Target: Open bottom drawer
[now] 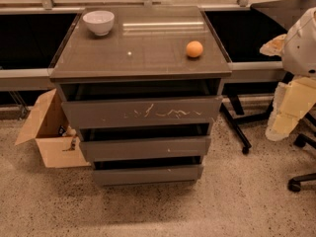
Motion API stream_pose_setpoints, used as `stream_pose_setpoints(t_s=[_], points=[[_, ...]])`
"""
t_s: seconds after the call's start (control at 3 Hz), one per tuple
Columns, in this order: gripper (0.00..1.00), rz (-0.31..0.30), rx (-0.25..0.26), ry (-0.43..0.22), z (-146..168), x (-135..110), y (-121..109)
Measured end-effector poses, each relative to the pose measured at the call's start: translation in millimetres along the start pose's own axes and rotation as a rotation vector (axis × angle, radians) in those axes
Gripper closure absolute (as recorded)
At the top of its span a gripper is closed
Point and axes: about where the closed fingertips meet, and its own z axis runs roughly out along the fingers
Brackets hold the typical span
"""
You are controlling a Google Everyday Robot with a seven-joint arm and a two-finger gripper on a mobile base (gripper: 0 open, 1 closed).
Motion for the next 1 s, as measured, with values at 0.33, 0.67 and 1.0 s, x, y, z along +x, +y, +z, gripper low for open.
stream_pose_setpoints(t_s=[0.33,0.67,1.0], points=[[0.00,-0.030,-0.046,-0.056,18,-4,1],[0.00,-0.063,-0.120,-0.137,52,-9,6],[0.00,-0.077,-0.152,-0.191,76,-12,11]])
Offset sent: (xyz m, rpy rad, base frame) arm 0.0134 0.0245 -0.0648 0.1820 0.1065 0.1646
